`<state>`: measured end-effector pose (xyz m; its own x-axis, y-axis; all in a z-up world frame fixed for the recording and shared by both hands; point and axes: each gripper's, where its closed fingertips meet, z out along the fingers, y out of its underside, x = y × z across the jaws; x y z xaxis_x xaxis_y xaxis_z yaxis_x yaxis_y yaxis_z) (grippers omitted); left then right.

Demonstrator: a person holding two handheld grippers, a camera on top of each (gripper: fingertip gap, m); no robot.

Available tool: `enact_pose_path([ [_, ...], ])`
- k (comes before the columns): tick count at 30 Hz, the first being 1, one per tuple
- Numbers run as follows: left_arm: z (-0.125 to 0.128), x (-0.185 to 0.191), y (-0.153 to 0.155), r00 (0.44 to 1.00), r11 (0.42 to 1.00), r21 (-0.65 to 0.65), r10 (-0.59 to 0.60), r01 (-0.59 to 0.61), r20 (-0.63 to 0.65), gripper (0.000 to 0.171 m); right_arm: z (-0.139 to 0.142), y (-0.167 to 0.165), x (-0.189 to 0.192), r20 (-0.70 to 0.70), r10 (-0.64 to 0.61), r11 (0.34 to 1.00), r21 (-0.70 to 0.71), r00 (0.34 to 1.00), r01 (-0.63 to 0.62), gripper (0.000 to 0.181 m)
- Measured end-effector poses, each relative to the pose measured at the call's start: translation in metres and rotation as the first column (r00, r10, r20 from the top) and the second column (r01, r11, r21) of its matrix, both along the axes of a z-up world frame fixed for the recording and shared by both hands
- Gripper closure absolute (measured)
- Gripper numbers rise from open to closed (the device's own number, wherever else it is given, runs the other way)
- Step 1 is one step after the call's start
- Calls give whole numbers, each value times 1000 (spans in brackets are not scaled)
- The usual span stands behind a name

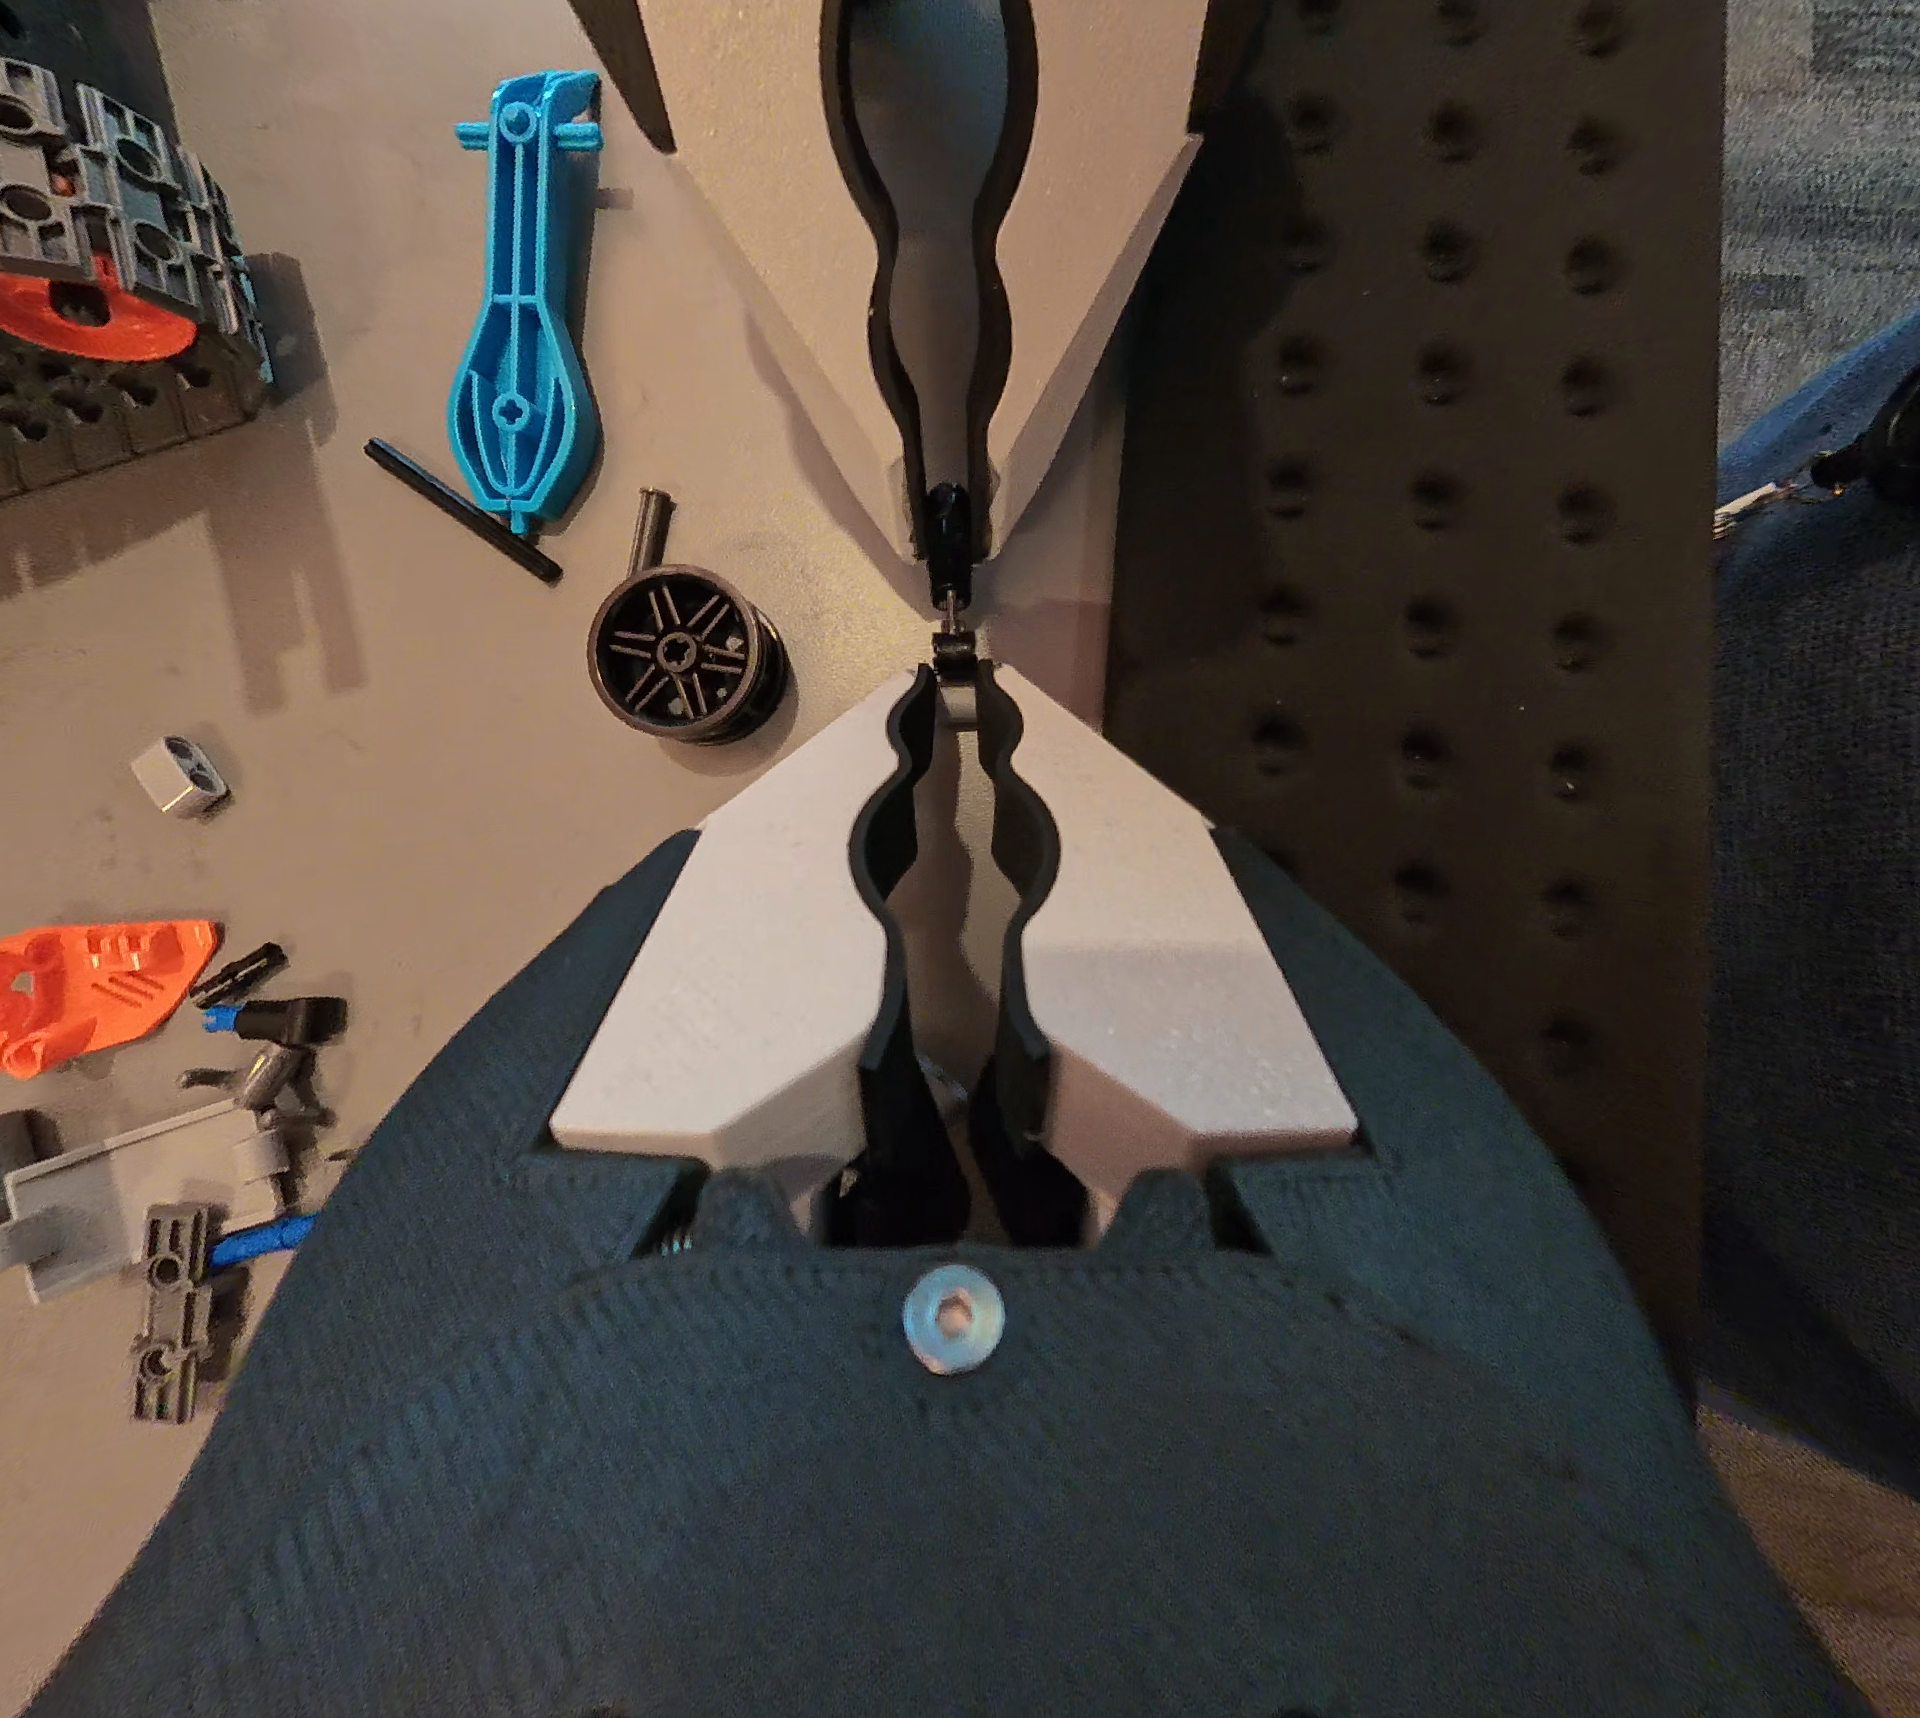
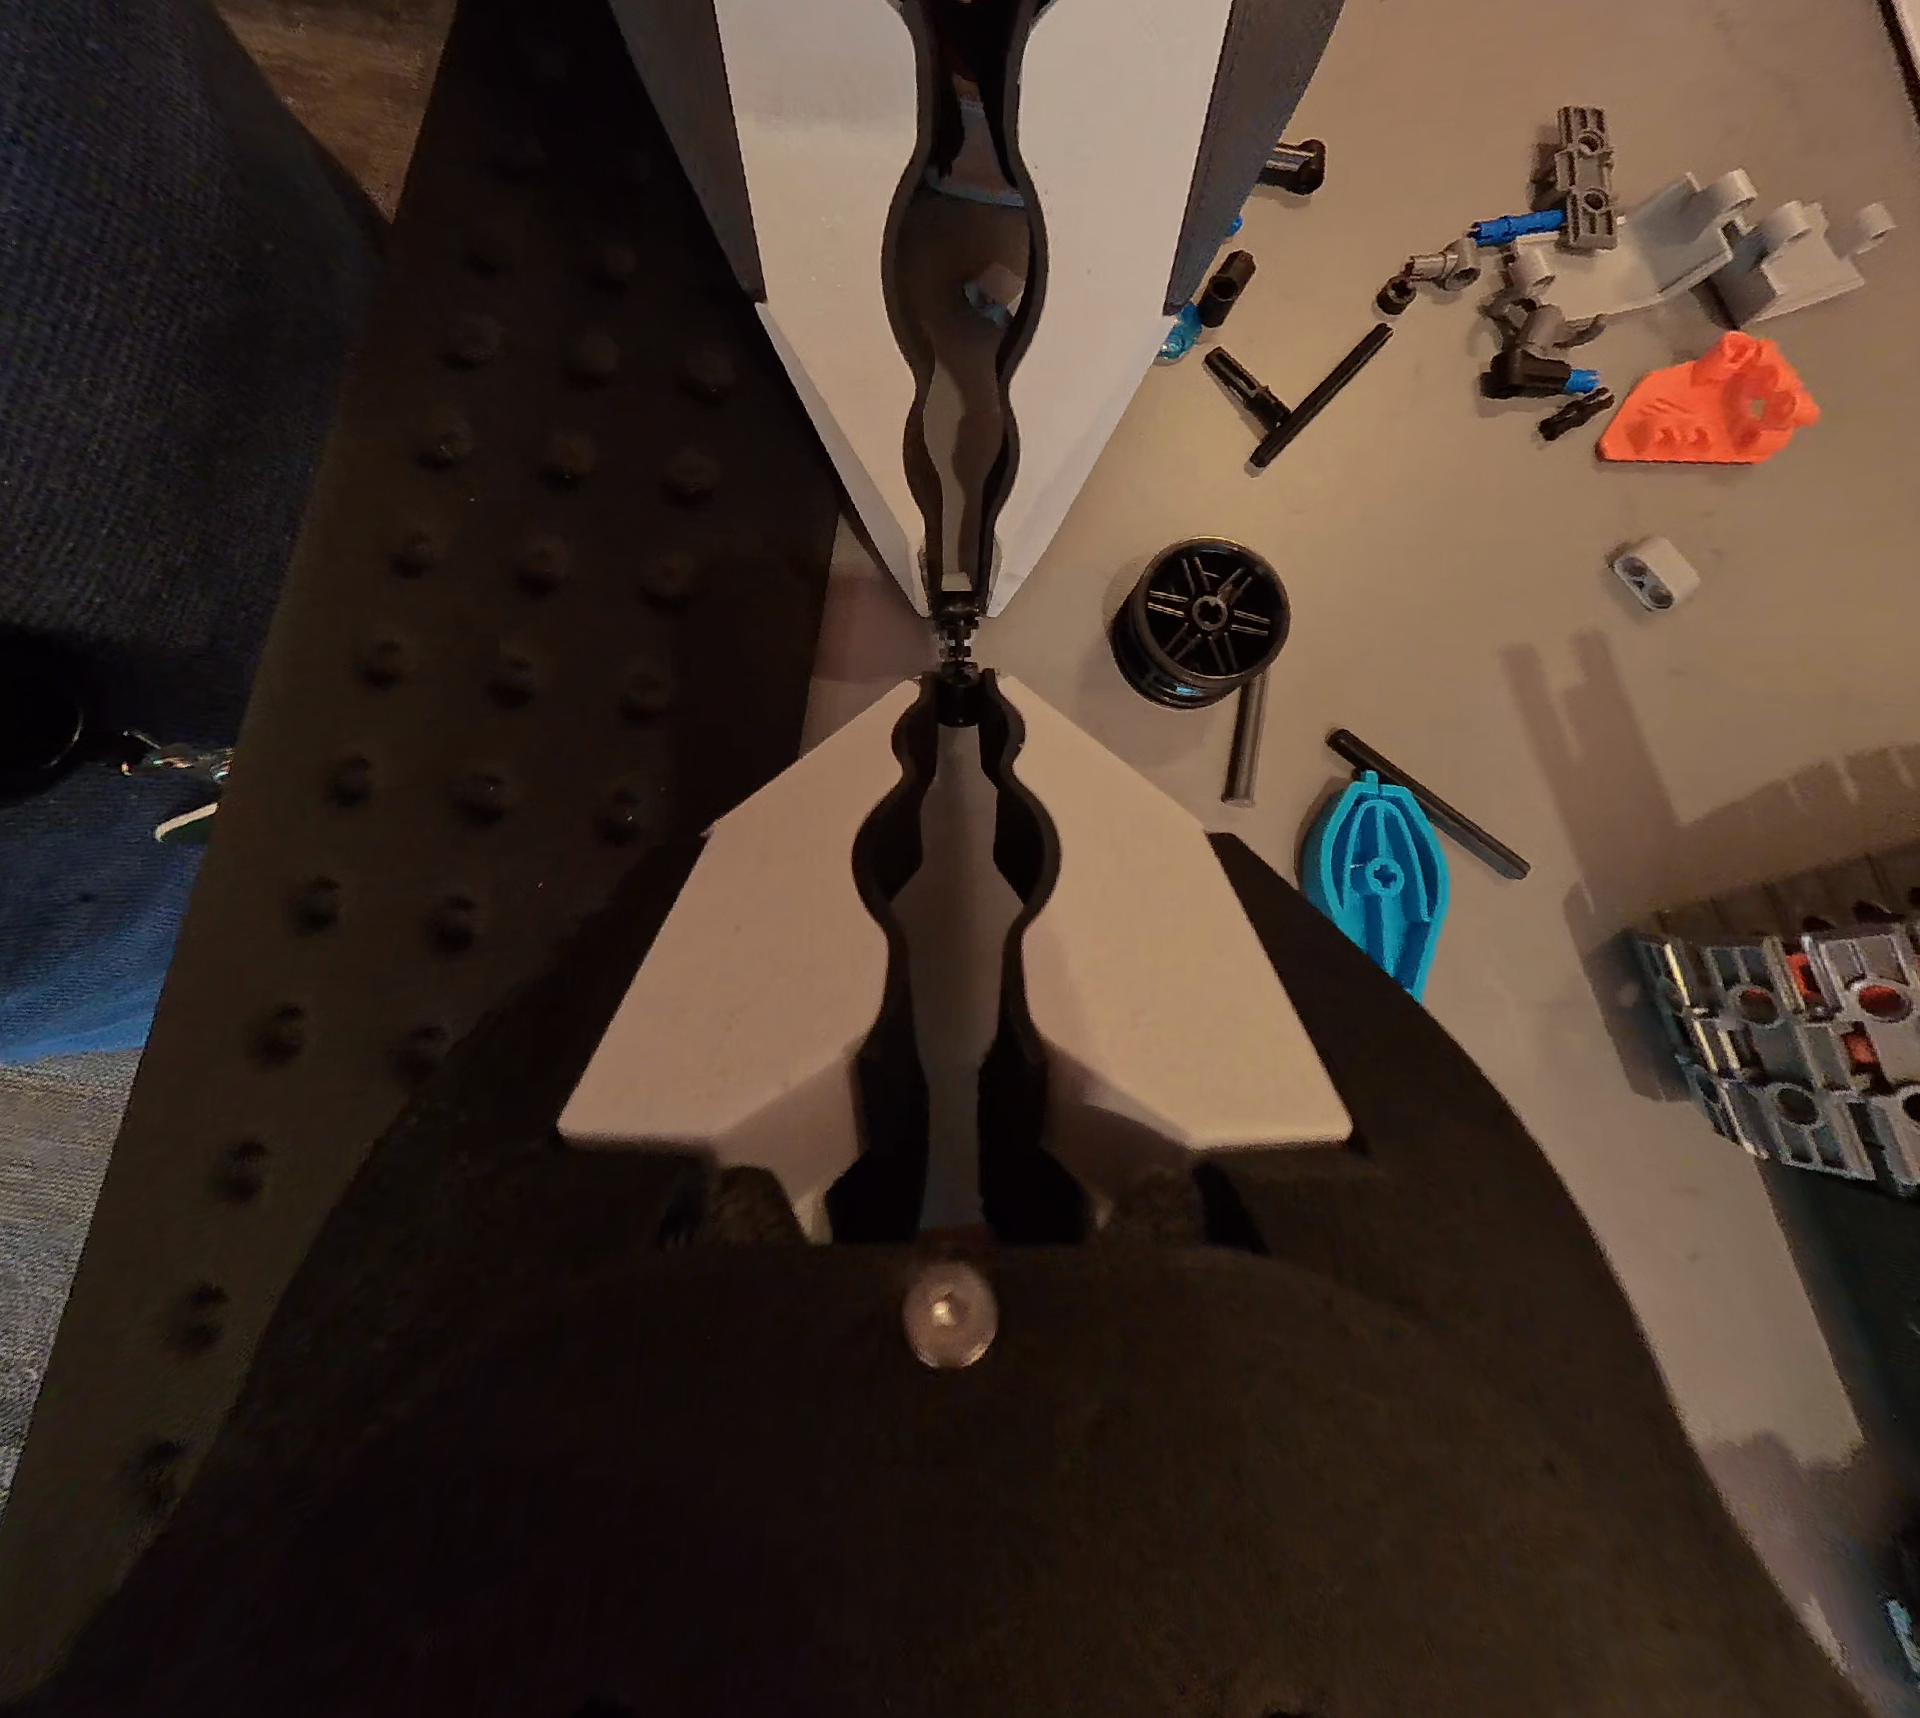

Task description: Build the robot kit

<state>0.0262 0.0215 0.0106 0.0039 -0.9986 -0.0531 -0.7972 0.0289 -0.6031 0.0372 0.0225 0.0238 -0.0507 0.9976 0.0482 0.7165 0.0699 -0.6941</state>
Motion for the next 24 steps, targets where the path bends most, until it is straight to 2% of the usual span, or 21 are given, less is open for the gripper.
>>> enact_pose_path([
  [9, 0, -1, 1, 996, 999, 21, -27, 29, -81, 166, 1, 0, -1, -12, -16, 999, -37, 1000, 15, 176],
  [17, -1, -1, -1, 986, 998, -16, -69, 67, -149, 166, -4, 1, 1, 30, -28, 998, -48, 999, 29, 176],
  [20, 0, -3, 1, 987, 998, -24, -59, 56, -151, 166, -12, 1, 11, 92, -34, 998, -45, 995, 38, 176],
  [24, 0, -3, 2, 989, 998, -36, -47, 43, -138, 166, -12, 0, 17, 120, -44, 999, -20, 992, 46, 165],
])
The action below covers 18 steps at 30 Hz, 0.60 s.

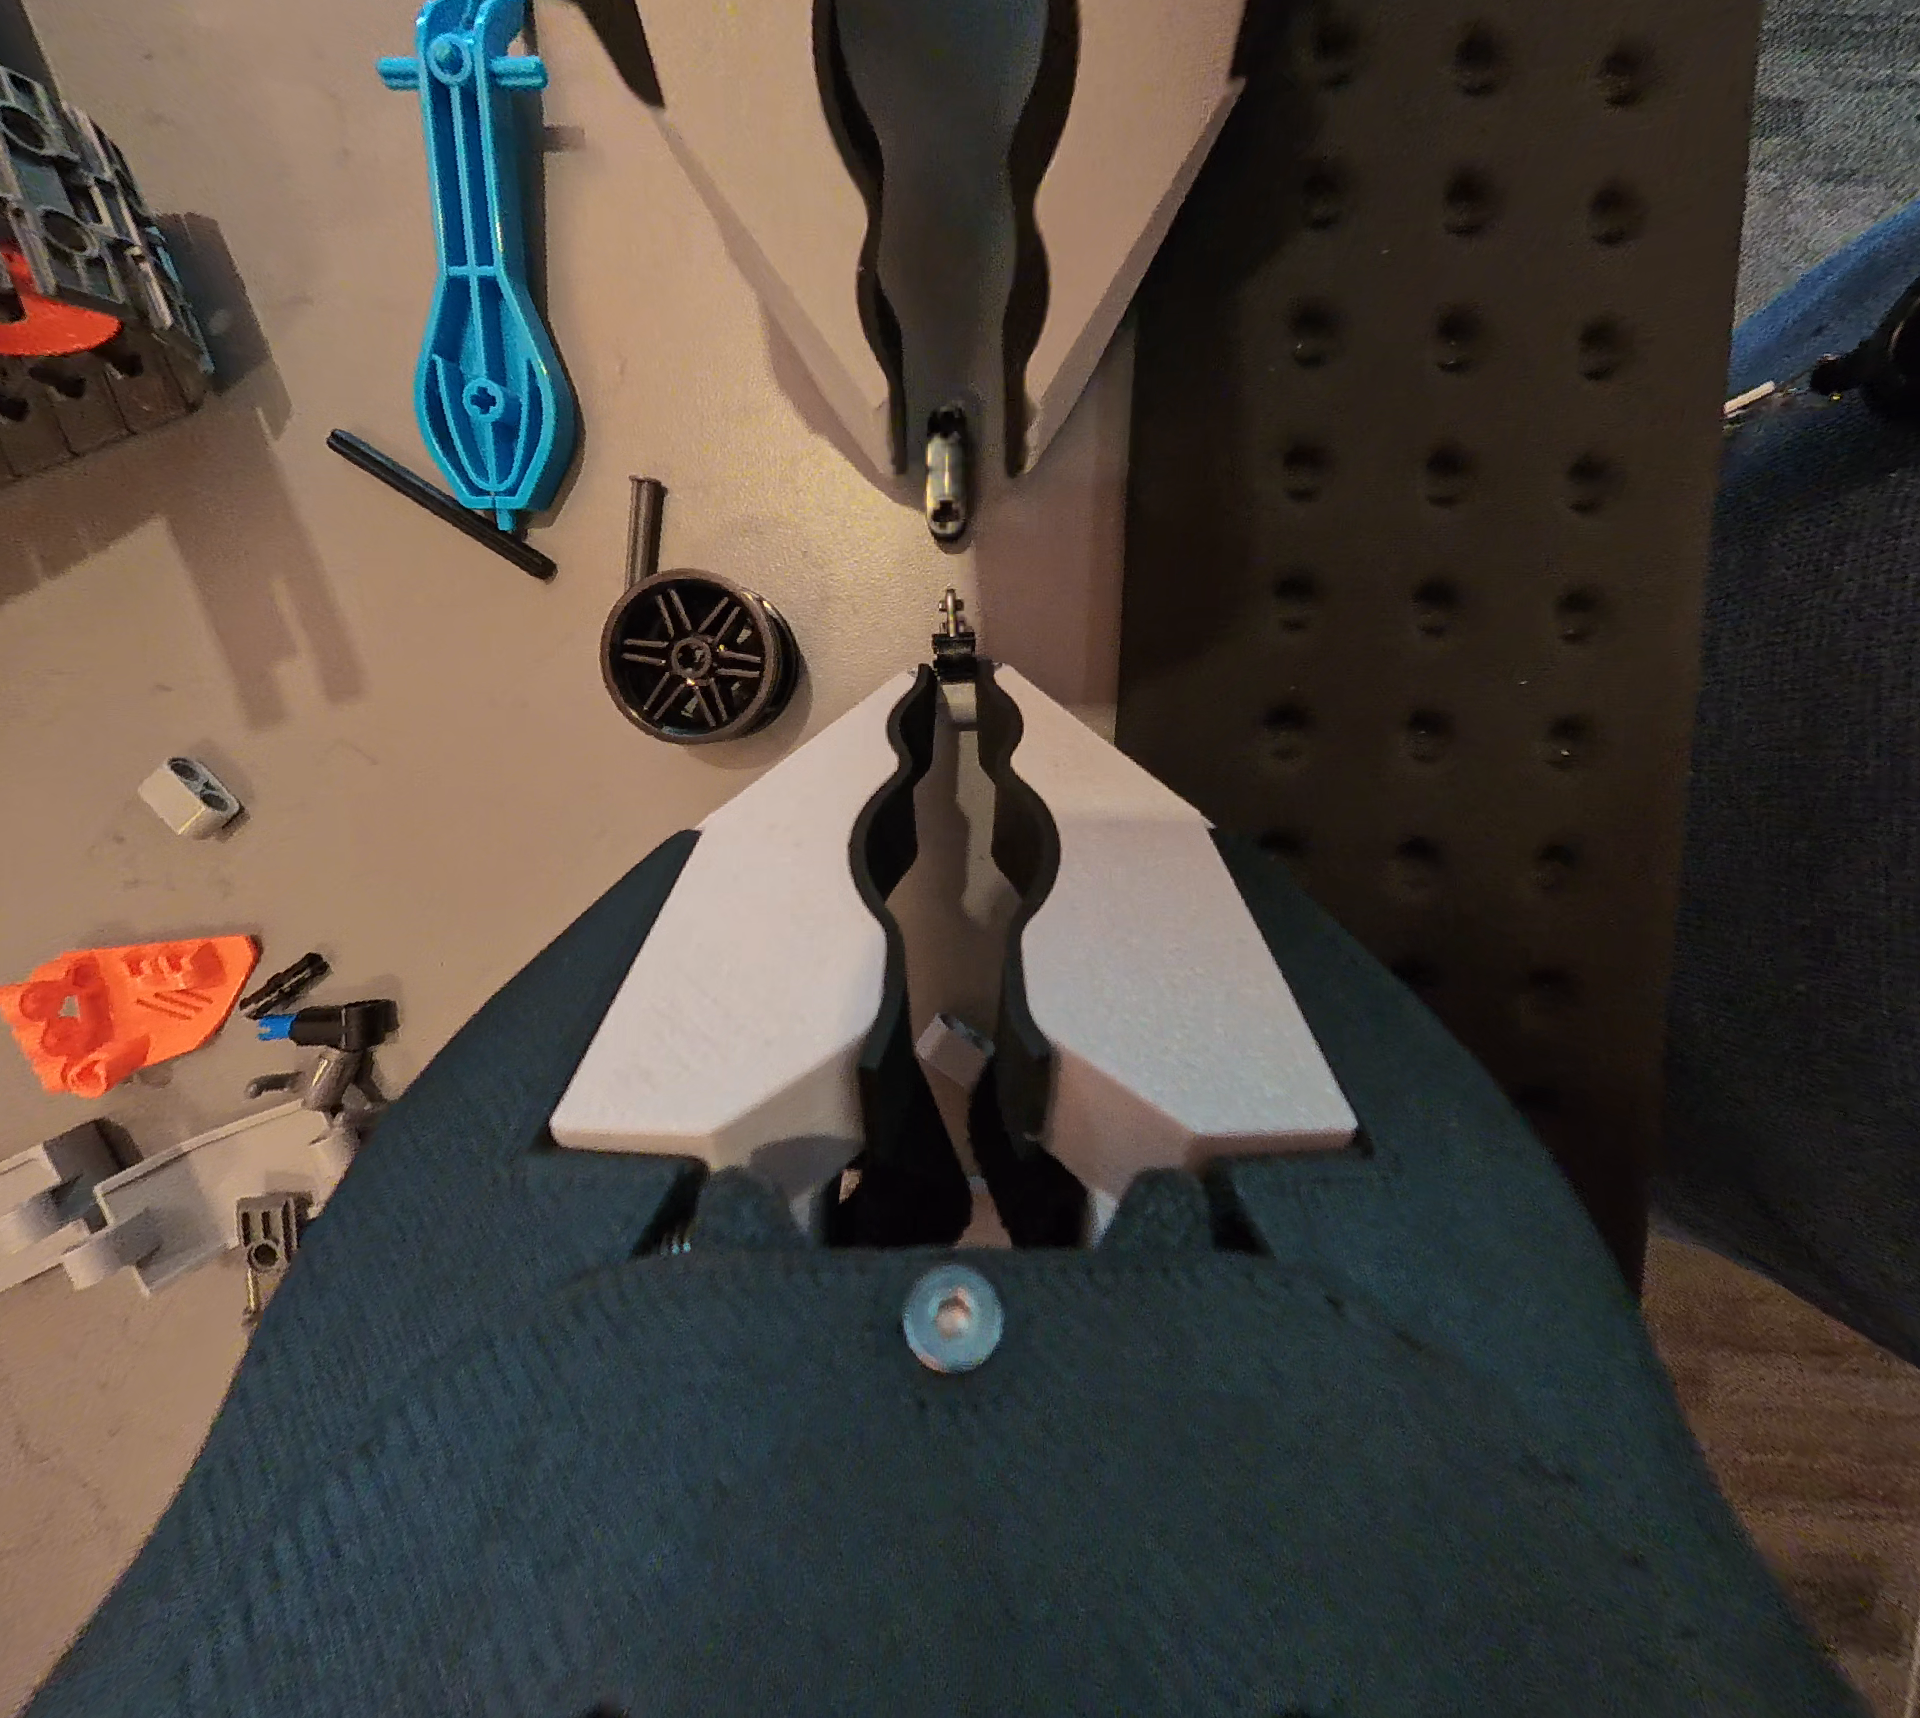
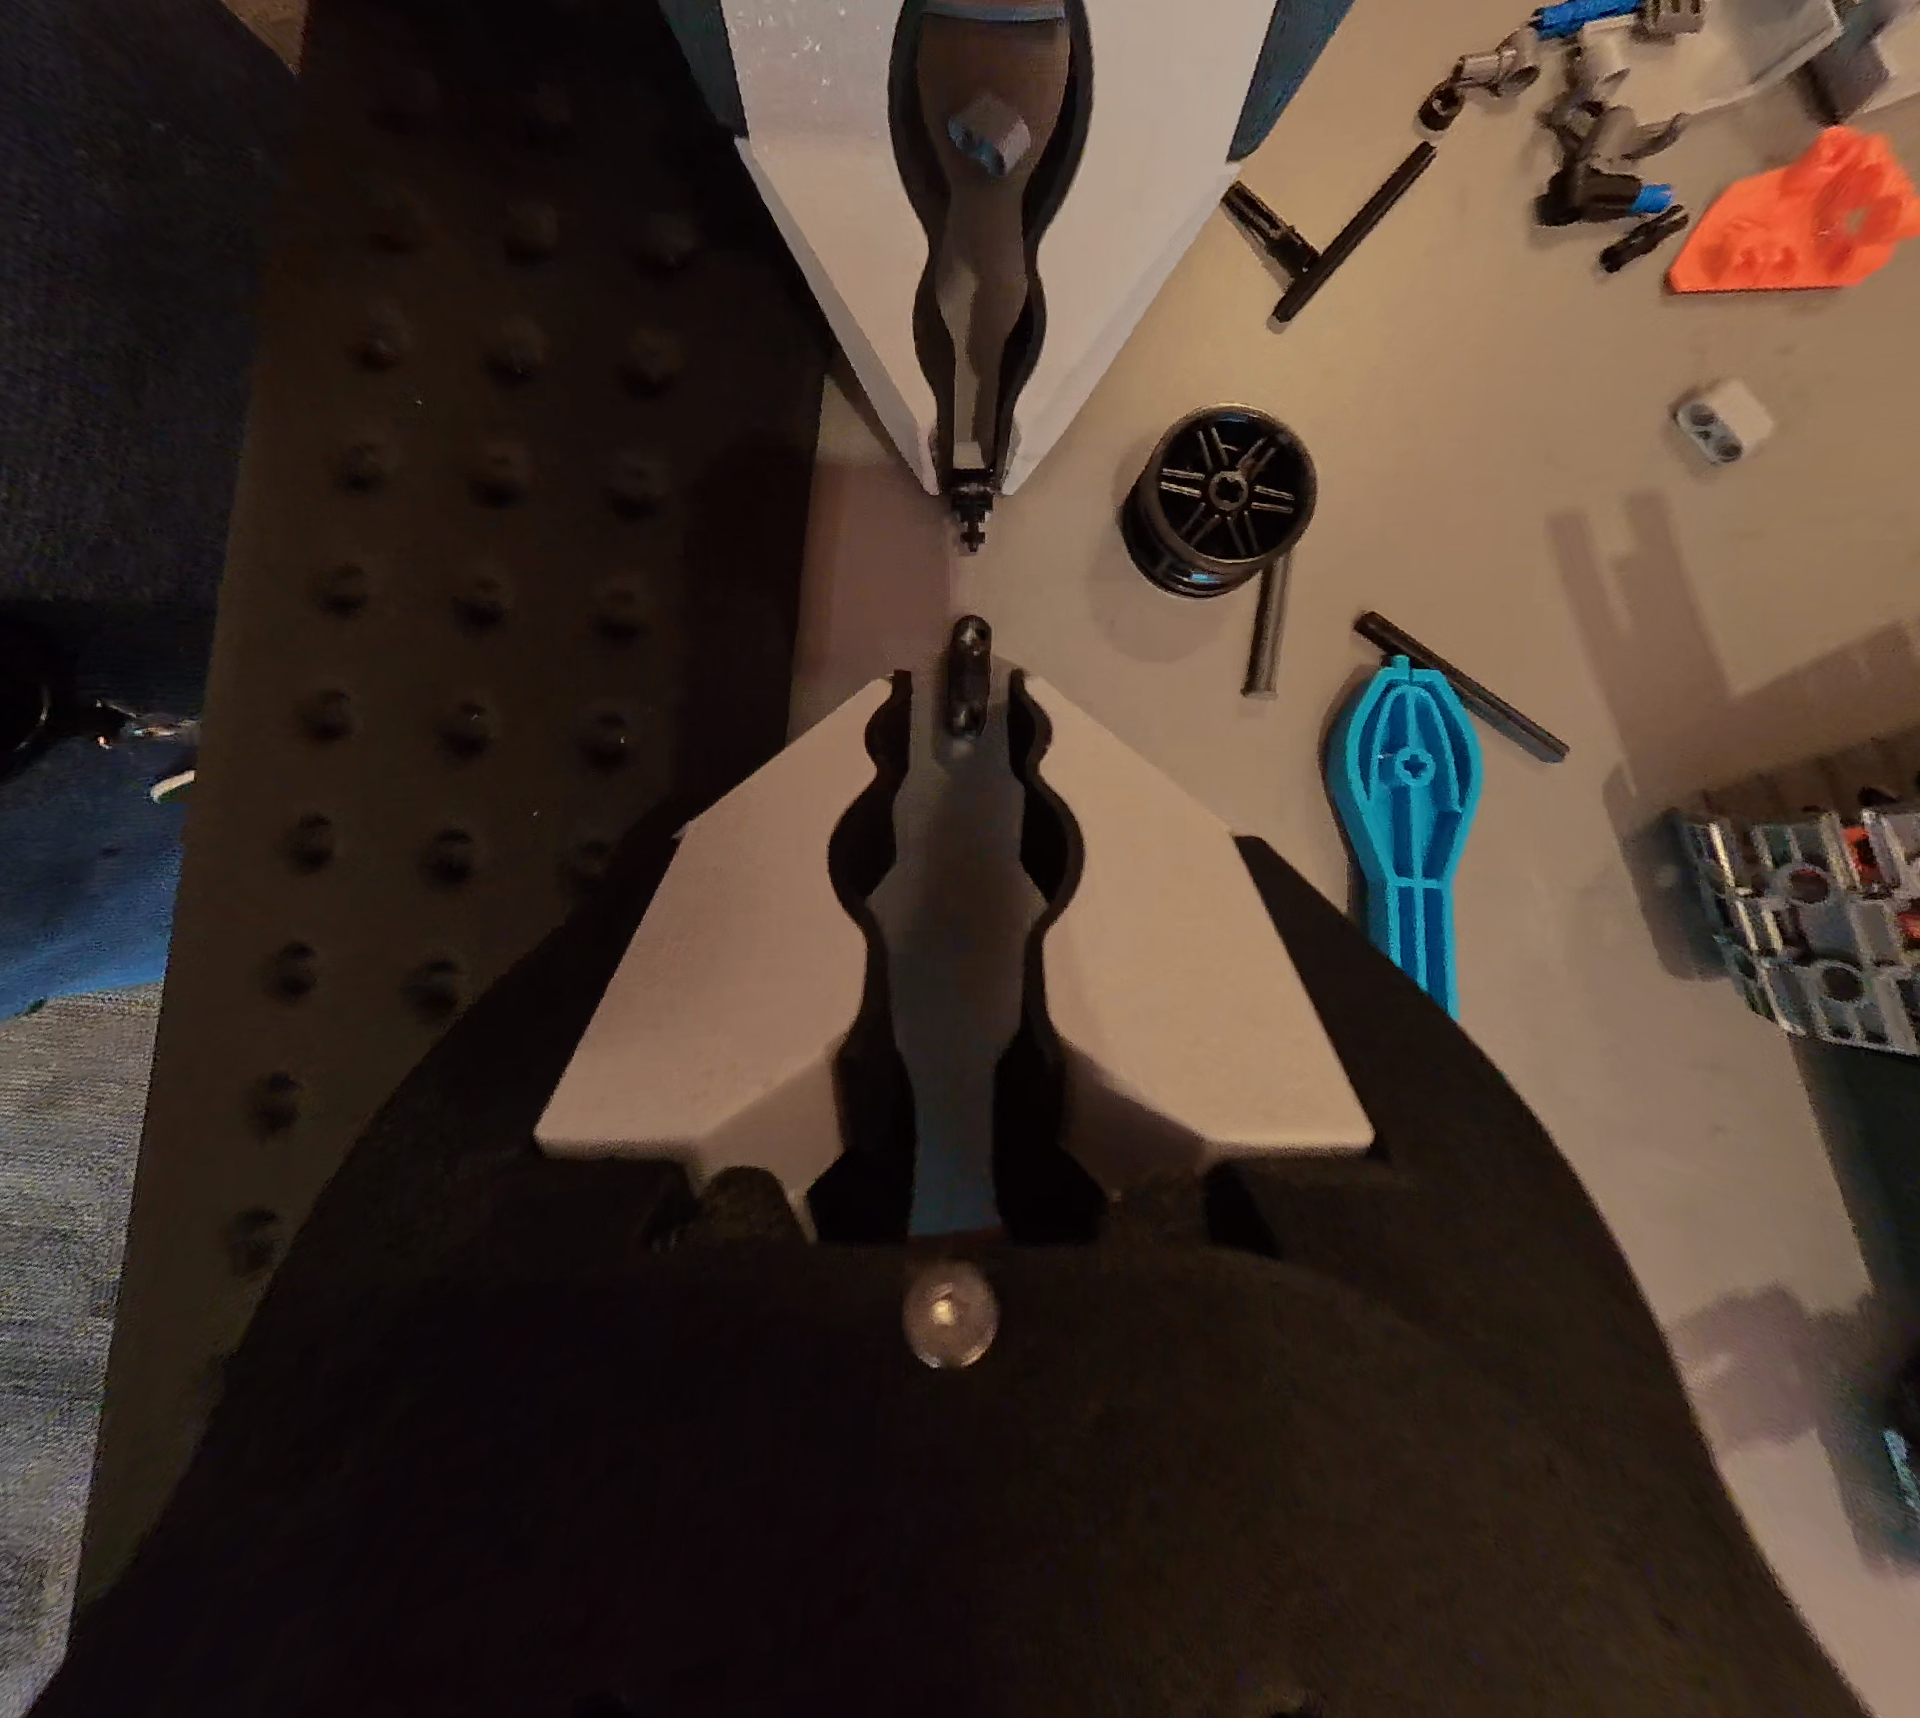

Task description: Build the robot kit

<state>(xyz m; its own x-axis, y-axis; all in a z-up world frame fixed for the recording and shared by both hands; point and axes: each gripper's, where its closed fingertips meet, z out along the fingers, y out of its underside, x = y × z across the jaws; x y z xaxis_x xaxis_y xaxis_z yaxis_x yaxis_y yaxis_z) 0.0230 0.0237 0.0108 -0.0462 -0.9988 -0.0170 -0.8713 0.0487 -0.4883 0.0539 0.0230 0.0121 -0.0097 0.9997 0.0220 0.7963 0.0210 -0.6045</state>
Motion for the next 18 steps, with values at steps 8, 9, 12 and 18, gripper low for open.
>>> enact_pose_path([
  [8, 21, 12, -1, 990, 998, -59, 37, -29, 139, 166, 41, 6, -2, -180, -89, 995, 21, 980, 94, 169],
  [9, 22, 12, -1, 990, 998, -63, 35, -26, 139, 166, 42, 5, -3, -185, -83, 995, 36, 979, 91, 171],
  [12, 24, 13, -2, 992, 999, -41, 10, -5, 127, 166, 39, 4, -8, -170, -68, 994, 72, 983, 81, 171],
  [18, 29, 18, -3, 991, 1000, -15, -4, 7, 134, 166, 33, 1, -11, -146, -39, 994, 95, 989, 53, 181],
])
